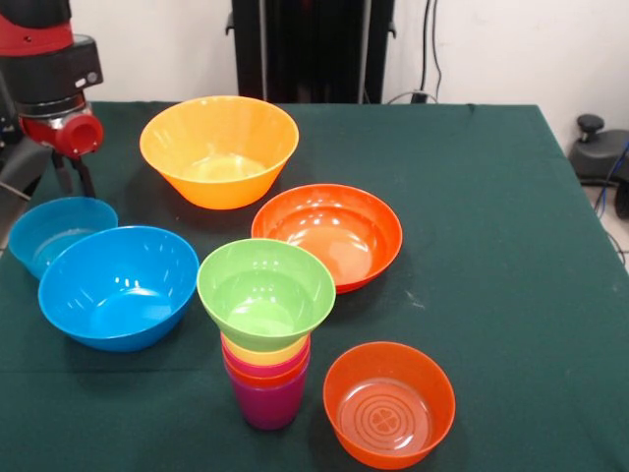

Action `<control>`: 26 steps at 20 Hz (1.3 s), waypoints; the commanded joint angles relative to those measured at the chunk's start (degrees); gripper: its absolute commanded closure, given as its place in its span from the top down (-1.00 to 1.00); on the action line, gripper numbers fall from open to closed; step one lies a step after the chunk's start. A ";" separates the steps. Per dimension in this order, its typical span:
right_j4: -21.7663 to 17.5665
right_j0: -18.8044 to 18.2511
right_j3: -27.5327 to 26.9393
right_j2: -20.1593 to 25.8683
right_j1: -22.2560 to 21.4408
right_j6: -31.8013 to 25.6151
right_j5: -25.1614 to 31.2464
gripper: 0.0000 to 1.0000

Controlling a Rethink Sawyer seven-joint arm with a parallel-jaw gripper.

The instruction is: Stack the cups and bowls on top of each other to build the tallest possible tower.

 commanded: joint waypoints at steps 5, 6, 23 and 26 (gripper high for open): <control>3.11 2.07 -0.99 2.24 -4.32 -2.80 6.06 1.00; 3.41 2.18 -1.35 2.22 -4.19 -2.84 6.39 1.00; 4.14 4.06 -3.59 1.39 -1.90 -0.87 0.40 1.00; 3.68 4.58 -4.78 1.00 -0.39 -0.41 -0.84 1.00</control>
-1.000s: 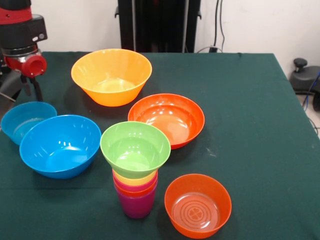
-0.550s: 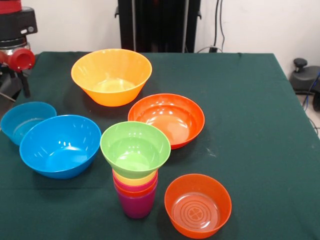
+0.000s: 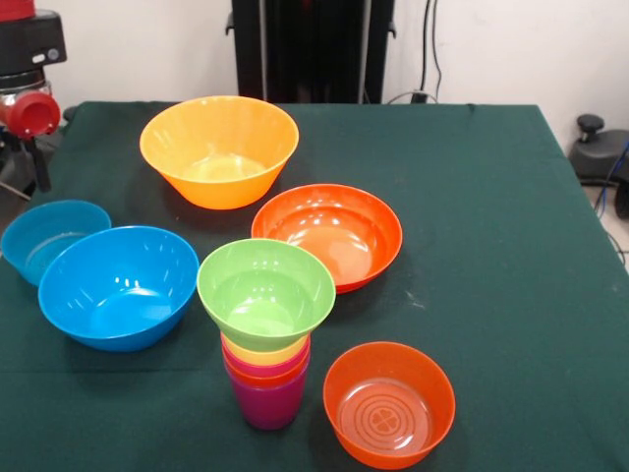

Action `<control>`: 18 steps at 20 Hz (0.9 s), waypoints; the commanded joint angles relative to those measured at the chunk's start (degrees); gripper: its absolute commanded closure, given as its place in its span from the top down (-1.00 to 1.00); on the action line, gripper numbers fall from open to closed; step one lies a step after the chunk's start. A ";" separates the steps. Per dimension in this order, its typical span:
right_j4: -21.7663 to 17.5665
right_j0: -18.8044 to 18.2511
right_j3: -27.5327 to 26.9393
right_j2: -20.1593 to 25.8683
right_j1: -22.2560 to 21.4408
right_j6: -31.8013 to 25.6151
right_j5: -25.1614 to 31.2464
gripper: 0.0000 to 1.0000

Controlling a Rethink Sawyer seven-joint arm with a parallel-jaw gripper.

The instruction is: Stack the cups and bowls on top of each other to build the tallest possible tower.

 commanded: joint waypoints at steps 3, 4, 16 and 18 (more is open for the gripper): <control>-1.01 4.32 -5.15 0.85 5.21 -0.34 -1.63 1.00; -1.00 4.35 -5.40 0.94 5.18 -0.43 -1.66 1.00; -2.13 4.36 -7.85 0.78 8.72 -0.81 -4.15 1.00; -2.60 4.56 -7.84 0.41 9.15 -0.79 -4.67 1.00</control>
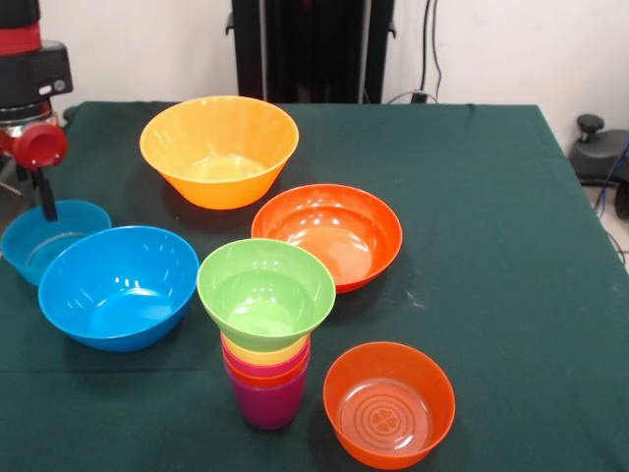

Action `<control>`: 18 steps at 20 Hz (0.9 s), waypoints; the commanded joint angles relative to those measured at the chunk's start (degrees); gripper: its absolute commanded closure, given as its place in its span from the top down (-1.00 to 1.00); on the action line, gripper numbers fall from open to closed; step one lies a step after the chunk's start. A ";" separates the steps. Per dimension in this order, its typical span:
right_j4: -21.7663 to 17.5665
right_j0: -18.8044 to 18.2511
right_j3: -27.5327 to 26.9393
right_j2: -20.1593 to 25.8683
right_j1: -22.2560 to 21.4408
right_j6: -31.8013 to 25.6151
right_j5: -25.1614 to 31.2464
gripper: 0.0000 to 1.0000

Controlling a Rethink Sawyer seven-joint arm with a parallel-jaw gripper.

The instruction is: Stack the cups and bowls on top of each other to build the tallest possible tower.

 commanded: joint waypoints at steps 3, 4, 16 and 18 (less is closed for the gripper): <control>-3.38 3.30 -3.63 -0.05 4.56 -0.87 -4.81 1.00; -3.80 3.61 -3.39 -0.50 4.34 -0.69 -5.32 1.00; -3.92 5.95 -3.21 -3.68 3.47 -0.43 -5.89 -1.00; -3.75 6.04 -3.38 -3.77 3.52 -0.67 -5.64 -1.00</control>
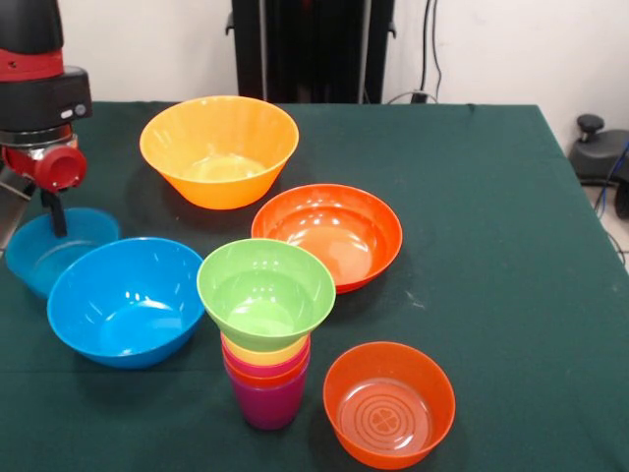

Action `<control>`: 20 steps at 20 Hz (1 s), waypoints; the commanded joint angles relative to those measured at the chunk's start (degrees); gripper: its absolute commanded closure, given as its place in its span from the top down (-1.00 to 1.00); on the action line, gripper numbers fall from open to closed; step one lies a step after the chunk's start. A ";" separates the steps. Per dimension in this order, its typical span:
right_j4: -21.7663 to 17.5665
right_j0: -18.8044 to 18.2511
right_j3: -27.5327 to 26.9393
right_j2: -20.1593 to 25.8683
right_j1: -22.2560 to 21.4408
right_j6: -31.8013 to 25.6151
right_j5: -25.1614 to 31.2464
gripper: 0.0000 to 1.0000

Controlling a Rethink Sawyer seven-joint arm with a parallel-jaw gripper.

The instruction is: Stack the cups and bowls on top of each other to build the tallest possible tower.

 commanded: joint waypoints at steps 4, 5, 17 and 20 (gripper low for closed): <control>-3.21 4.14 -2.94 -2.47 0.55 -0.80 -0.42 -1.00; -3.11 4.20 -3.06 -2.55 0.55 -0.87 -0.28 -1.00; 0.79 4.66 -2.63 -2.35 -7.28 -4.07 11.79 -1.00; 0.85 4.86 -3.02 -2.45 -8.66 -4.84 14.44 -1.00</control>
